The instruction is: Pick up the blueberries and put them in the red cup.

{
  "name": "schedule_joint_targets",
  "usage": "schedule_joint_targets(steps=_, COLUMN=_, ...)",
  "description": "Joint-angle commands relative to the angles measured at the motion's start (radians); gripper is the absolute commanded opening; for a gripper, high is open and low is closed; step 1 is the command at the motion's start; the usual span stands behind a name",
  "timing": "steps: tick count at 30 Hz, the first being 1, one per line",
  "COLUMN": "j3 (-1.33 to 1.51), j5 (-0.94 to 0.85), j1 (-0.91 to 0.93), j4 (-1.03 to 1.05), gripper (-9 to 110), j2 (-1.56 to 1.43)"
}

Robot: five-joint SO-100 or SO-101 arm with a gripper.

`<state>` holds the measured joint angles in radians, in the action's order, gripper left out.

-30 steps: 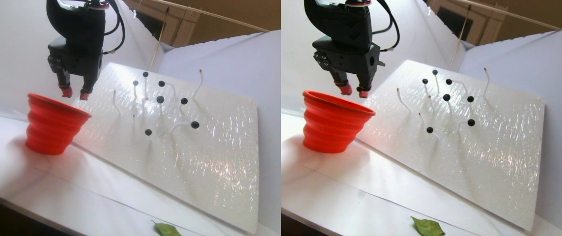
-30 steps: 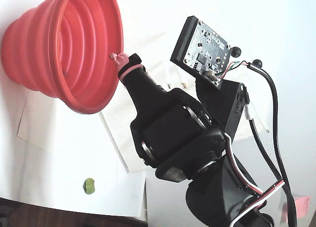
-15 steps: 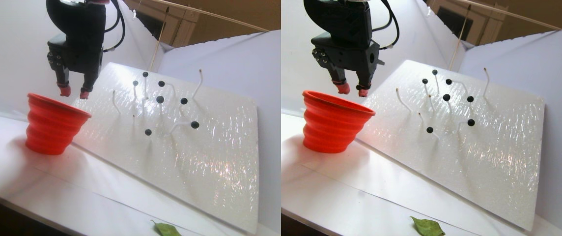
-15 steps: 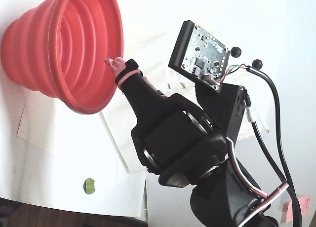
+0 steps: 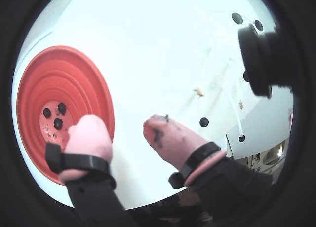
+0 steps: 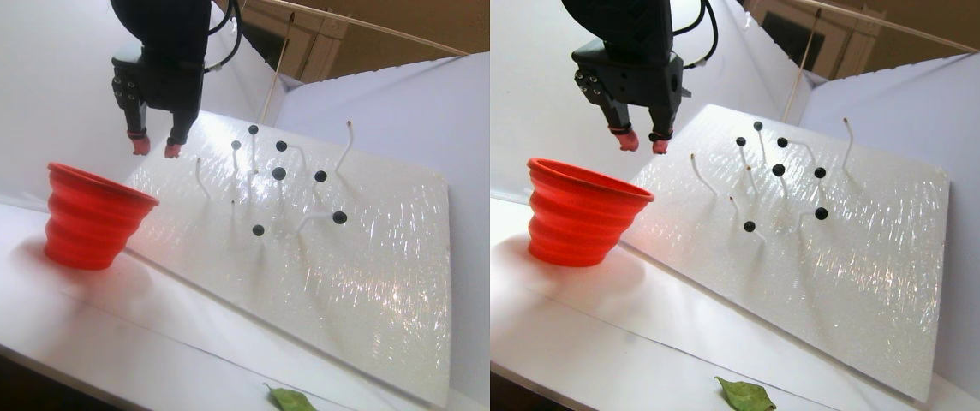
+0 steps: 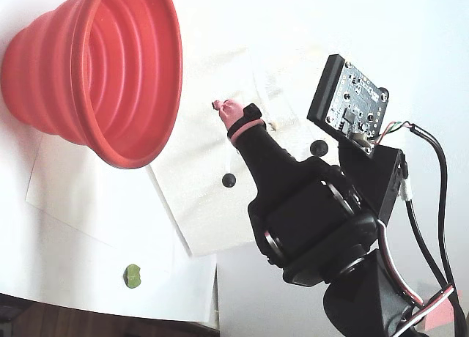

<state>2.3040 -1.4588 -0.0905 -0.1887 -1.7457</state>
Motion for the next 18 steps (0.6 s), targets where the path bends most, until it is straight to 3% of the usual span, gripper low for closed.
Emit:
schedule_joint_targets(steps=1, j3=-0.006, j5=-0.017, j1=0.067, j4=0.011, gripper=15, j2=-0.118)
schedule_joint_targets(steps=18, j3=0.081, j5=-0.086, j1=0.163, j4=0.091, gripper=15, j2=-0.241)
